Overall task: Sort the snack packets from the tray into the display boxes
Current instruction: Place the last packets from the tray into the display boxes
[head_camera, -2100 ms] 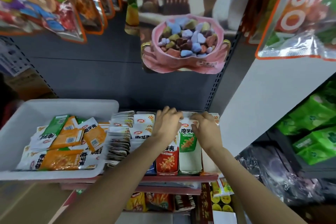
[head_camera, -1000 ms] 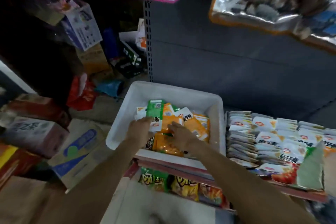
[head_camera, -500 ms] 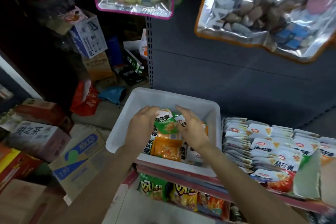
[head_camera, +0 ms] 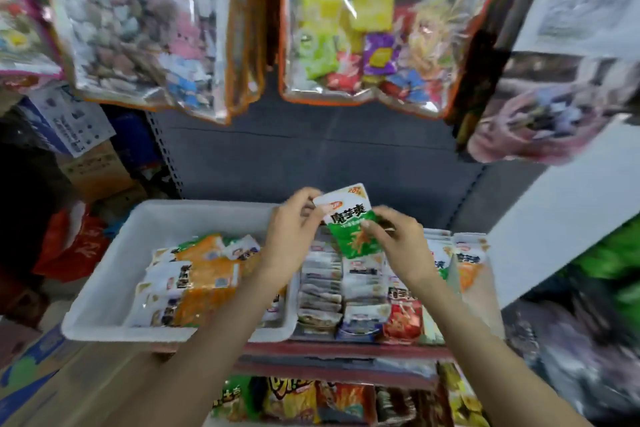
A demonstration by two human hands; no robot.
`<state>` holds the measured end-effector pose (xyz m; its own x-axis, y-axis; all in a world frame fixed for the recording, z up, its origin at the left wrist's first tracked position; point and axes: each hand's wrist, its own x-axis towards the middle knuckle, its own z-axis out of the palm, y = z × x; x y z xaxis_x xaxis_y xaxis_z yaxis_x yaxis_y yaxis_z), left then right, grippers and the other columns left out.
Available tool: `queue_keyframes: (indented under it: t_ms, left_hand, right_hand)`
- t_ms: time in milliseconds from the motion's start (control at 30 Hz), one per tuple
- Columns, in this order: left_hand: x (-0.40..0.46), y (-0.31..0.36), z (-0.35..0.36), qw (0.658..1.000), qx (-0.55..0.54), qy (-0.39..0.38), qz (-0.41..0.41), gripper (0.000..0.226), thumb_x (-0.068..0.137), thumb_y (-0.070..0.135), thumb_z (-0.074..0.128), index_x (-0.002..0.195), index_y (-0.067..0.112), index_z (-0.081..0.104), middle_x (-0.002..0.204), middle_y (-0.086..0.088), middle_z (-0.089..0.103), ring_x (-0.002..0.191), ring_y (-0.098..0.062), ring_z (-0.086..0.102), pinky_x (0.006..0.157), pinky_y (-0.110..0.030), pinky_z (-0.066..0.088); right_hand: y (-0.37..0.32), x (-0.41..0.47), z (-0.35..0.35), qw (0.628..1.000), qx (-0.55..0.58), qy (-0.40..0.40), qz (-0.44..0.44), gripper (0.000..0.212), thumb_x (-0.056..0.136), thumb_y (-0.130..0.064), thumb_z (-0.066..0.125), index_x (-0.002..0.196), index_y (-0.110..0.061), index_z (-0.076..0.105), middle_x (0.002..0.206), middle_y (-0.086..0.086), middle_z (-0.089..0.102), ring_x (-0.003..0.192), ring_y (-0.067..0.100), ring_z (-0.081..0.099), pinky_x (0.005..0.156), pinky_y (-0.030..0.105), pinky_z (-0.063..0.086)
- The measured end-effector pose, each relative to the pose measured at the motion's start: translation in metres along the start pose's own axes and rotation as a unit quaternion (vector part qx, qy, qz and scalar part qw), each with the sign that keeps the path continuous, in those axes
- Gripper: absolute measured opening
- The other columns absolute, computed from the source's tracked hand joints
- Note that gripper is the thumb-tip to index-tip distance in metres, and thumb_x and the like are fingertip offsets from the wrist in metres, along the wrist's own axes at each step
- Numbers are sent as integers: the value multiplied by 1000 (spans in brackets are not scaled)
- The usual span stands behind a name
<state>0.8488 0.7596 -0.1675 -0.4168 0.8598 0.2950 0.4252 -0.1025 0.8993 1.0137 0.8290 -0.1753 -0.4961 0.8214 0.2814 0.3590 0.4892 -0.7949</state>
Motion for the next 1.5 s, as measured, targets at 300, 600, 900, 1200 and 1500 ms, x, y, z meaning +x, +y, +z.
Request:
queue_keyframes:
  t_ms: [300, 600, 900, 1200, 1500]
  left_hand:
    - [2, 28, 130, 996, 62, -57, 40, 8, 92, 9, 56, 92, 16, 60, 89, -4, 69, 76, -9, 64, 64, -21, 48]
    - [11, 16, 194, 973, 198, -120, 11, 6, 92, 15, 57, 96, 15, 61, 92, -3, 65, 85, -21, 60, 77, -39, 49]
    - [8, -1, 223, 870, 447, -194, 67, 23, 93, 18, 51, 115, 21, 58, 121, 3, 60, 112, -19, 44, 89, -33, 29]
    - [9, -1, 193, 928, 351, -114, 57, 18, 91, 23, 56, 109, 22, 60, 107, 5, 62, 106, -17, 47, 87, -33, 32]
    - [-21, -40, 64, 963, 268, 26, 31, 15, 81, 9, 63, 95, 13, 66, 87, -3, 66, 84, -22, 59, 74, -40, 51]
  right_hand:
    - [87, -27, -95, 996, -14, 50, 72, 9, 92, -15, 59, 85, -20, 62, 80, -2, 68, 77, 12, 64, 70, 26, 48]
    - [130, -24, -114, 981, -81, -18, 173, 12, 88, -11, 60, 77, -12, 62, 71, 2, 61, 67, 18, 54, 59, 27, 34]
    - [152, -18, -107, 967, -211, -68, 129, 15, 87, -5, 54, 91, -10, 67, 97, 9, 64, 91, 27, 58, 76, 34, 47]
    - [130, -20, -92, 965, -238, -54, 99, 28, 94, -16, 51, 121, -15, 60, 126, 2, 52, 121, 20, 43, 95, 23, 31]
    - [49, 0, 1, 978, -180, -106, -12, 28, 92, -9, 48, 116, -11, 62, 114, 10, 57, 109, 25, 50, 91, 32, 40]
